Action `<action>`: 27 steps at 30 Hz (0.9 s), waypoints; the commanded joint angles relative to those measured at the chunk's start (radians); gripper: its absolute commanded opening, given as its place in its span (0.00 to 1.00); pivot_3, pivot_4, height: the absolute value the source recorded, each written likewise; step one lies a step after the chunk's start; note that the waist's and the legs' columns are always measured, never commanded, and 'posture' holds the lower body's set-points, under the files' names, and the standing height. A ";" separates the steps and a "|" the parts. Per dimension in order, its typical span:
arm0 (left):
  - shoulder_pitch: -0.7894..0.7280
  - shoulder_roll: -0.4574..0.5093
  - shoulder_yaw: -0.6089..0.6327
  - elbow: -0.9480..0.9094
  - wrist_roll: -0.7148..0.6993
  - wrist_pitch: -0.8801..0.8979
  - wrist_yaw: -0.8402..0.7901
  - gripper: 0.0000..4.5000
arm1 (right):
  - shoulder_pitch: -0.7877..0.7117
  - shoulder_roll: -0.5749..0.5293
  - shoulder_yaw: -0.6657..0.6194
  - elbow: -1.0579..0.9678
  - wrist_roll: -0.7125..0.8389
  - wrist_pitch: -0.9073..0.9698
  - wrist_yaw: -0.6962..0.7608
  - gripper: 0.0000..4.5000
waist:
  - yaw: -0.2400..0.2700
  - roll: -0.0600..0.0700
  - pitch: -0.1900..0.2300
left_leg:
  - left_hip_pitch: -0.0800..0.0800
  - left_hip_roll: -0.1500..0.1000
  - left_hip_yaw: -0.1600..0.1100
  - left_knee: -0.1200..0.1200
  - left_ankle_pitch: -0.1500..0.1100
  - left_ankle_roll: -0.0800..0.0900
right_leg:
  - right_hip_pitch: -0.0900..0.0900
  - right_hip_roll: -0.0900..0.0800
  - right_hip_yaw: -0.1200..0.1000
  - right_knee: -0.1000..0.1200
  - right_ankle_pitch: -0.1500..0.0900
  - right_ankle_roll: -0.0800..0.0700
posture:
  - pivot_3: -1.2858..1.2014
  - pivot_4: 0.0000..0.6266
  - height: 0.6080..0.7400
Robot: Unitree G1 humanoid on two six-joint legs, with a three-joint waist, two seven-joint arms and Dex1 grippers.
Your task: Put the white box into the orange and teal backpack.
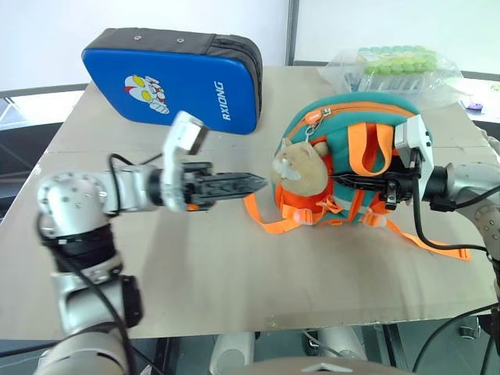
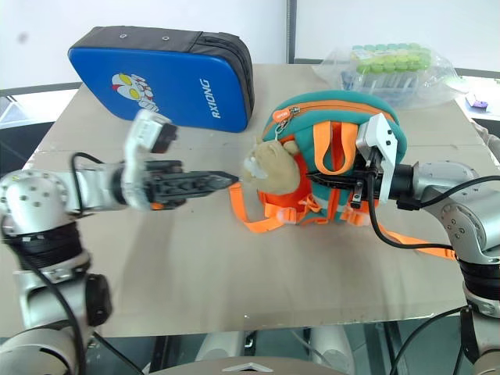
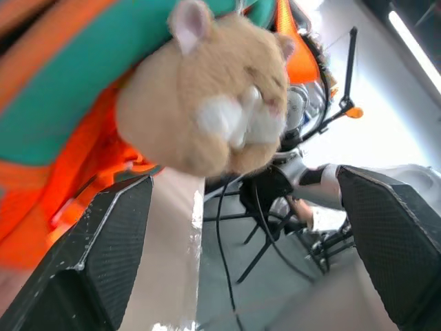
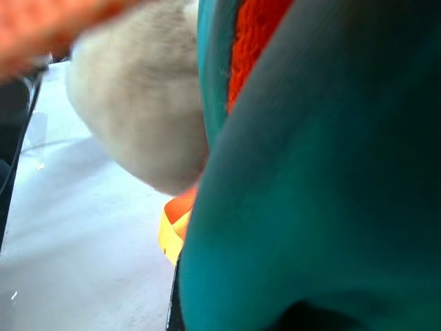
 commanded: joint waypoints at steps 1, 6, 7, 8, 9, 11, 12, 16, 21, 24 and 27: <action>-0.010 -0.101 -0.007 0.013 -0.141 -0.074 0.231 0.98 | -0.001 -0.015 -0.031 -0.054 0.026 0.016 -0.015 0.00 | -0.001 0.000 0.000 | 0.000 0.000 -0.001 0.000 0.000 0.000 | 0.000 0.000 0.000 0.000 0.000 0.000 | 0.52 0.24 1.00; -0.012 -0.197 -0.040 0.084 -0.296 -0.226 0.514 0.98 | 0.023 -0.023 -0.045 -0.061 0.029 0.016 -0.025 0.00 | -0.001 0.000 0.000 | 0.000 0.000 -0.002 0.000 0.000 0.000 | 0.000 0.001 -0.001 0.001 0.000 -0.001 | 0.52 0.24 1.00; -0.007 -0.194 -0.053 0.087 -0.332 -0.248 0.548 0.86 | 0.027 -0.024 -0.048 -0.061 0.029 0.014 -0.027 0.00 | 0.000 0.000 0.000 | 0.000 0.000 -0.002 0.000 0.000 0.000 | 0.000 0.001 0.000 0.001 0.000 -0.001 | 0.52 0.24 1.00; -0.002 -0.190 -0.063 0.084 -0.366 -0.264 0.564 0.81 | 0.033 -0.025 -0.052 -0.059 0.029 0.011 -0.028 0.00 | 0.001 0.000 0.000 | 0.000 0.000 -0.002 0.000 0.000 0.000 | 0.001 0.001 0.000 0.000 0.000 -0.001 | 0.52 0.24 1.00; 0.008 -0.182 -0.075 0.078 -0.389 -0.276 0.580 0.72 | 0.041 -0.025 -0.060 -0.057 0.030 0.009 -0.032 0.00 | 0.002 0.000 0.000 | 0.000 -0.001 -0.002 0.000 0.000 0.000 | 0.001 0.001 0.000 0.000 0.000 -0.001 | 0.52 0.24 1.00; 0.026 -0.164 -0.098 0.068 -0.433 -0.302 0.605 0.55 | 0.052 -0.025 -0.074 -0.053 0.031 0.005 -0.038 0.00 | 0.004 0.000 0.000 | 0.000 -0.001 -0.002 0.000 0.000 0.000 | 0.001 0.001 0.000 0.000 0.000 -0.001 | 0.52 0.24 1.00; 0.035 -0.153 -0.110 0.062 -0.452 -0.314 0.612 0.46 | 0.055 -0.022 -0.080 -0.051 0.033 0.005 -0.045 0.00 | 0.004 0.000 0.000 | 0.000 -0.001 -0.002 0.000 0.000 0.000 | 0.001 0.001 0.000 0.000 0.000 -0.001 | 0.52 0.24 1.00; 0.073 -0.051 -0.097 0.018 -0.538 -0.359 0.580 0.19 | 0.044 0.018 -0.139 -0.037 0.081 0.017 -0.110 0.00 | 0.003 0.000 0.000 | 0.000 -0.001 -0.002 0.000 0.000 0.000 | 0.001 0.000 0.000 0.000 0.000 -0.001 | 0.52 0.24 1.00; 0.134 0.137 -0.006 -0.011 -0.625 -0.390 0.454 0.17 | -0.011 0.115 -0.291 0.016 0.257 0.065 -0.287 0.00 | -0.002 0.001 0.000 | 0.001 0.000 -0.002 0.000 0.000 0.000 | 0.001 0.002 0.000 0.000 0.000 -0.001 | 0.52 0.24 1.00; 0.166 0.227 0.057 0.030 -0.630 -0.395 0.382 0.17 | -0.028 0.149 -0.367 0.049 0.340 0.074 -0.389 0.00 | 0.001 0.001 0.000 | 0.001 0.000 0.001 0.000 0.000 0.000 | 0.001 0.002 -0.001 0.000 0.000 -0.001 | 0.52 0.24 1.00; 0.262 0.315 0.092 0.079 -0.580 -0.407 0.384 0.16 | -0.051 0.182 -0.426 0.096 0.376 0.058 -0.519 0.00 | -0.002 0.001 0.000 | 0.001 0.000 0.004 -0.001 0.000 0.000 | 0.000 0.002 0.000 -0.001 0.000 -0.001 | 0.52 0.24 1.00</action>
